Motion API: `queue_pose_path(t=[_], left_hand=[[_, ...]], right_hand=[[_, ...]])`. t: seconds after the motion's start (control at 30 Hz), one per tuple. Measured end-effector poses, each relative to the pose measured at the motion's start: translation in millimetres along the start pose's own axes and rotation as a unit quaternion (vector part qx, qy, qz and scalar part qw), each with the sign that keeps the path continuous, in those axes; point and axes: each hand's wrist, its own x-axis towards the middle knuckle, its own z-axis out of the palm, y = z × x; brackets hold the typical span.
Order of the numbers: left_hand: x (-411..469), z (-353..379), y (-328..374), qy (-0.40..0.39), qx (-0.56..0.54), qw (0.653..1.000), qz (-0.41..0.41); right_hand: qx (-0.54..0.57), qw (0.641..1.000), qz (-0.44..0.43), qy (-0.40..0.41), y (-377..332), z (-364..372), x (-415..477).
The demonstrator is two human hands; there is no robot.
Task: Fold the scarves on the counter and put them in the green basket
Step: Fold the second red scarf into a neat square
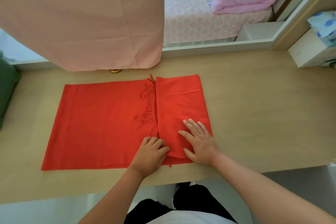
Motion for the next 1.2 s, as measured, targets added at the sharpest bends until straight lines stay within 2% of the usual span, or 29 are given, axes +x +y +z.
queue_pose_path(t=[0.23, 0.47, 0.57, 0.67, 0.77, 0.87, 0.97, 1.07, 1.2], left_hand=[[13, -19, 6, 0.044, -0.001, 0.999, -0.026], [-3, -33, 4, 0.038, 0.015, 0.999, 0.027], [-13, -25, 3, -0.011, 0.018, 0.998, 0.054], [-19, -21, 9, -0.074, -0.011, 0.997, 0.033], [-13, -20, 11, -0.061, -0.053, 0.997, -0.001], [13, -18, 4, -0.020, -0.077, 0.995, -0.060], [38, -11, -6, -0.050, -0.034, 0.992, -0.112], [49, -9, -14, -0.061, 0.014, 0.993, -0.096], [71, -12, -29, 0.012, 0.018, 0.997, -0.076]], right_hand=[[-0.004, 1.000, 0.006, -0.003, -31, -2, -9], [-0.066, 0.991, 0.064, 0.100, -23, -5, -41], [-0.070, 0.993, 0.066, 0.064, -18, -11, -55], [-0.050, 0.997, 0.059, -0.021, -17, -13, -64], [0.003, 0.995, 0.068, -0.080, -15, -20, -69], [0.048, 0.993, 0.091, -0.050, -12, -29, -57], [0.042, 0.995, 0.085, 0.010, -5, -33, -27], [0.036, 0.996, 0.067, 0.056, 5, -37, 15], [0.045, 0.991, 0.104, 0.070, 21, -49, 72]])
